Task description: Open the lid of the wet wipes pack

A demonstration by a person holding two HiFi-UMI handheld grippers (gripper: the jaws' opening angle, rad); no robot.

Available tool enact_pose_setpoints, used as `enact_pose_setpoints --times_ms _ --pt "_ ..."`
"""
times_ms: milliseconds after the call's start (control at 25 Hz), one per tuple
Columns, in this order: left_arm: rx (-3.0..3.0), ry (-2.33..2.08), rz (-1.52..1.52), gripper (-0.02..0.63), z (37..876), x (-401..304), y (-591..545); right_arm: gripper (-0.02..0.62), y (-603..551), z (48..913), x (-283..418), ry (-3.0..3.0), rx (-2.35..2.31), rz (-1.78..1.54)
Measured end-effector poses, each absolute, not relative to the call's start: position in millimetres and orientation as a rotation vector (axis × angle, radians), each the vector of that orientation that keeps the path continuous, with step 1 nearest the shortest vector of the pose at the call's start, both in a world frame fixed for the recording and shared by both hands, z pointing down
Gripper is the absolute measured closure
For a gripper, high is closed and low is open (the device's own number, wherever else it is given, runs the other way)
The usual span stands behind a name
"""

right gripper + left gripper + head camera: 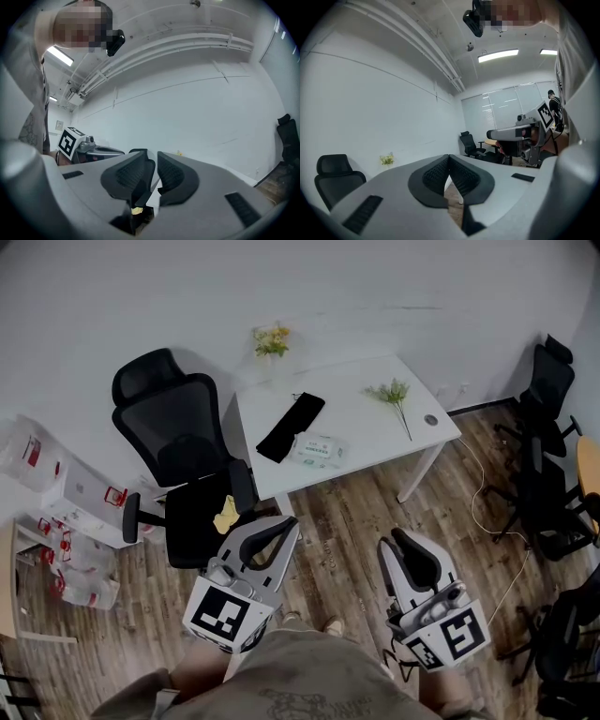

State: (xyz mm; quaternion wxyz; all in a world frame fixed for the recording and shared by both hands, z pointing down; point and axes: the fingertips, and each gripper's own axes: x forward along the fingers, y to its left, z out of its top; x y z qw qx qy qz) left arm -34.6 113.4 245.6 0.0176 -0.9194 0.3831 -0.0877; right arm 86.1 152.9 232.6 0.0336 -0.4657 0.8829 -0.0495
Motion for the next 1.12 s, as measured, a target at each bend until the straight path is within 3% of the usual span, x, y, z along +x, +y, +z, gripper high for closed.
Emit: enact_pose_setpoints --times_ms 80,200,1120 --pt "-2.847 1.211 -0.279 0.591 245.7 -31.9 114.6 0.404 151.8 231.3 95.0 2.687 -1.450 -0.153" --pt "-2.816 1.232 -0.292 0.589 246.5 -33.1 115.2 0.354 149.3 230.5 103.9 2.663 -1.477 -0.140" --pt "-2.875 1.198 -0.342 0.591 276.2 -47.3 35.0 0.349 62.6 269.2 66.9 2.823 -1.466 -0.159"
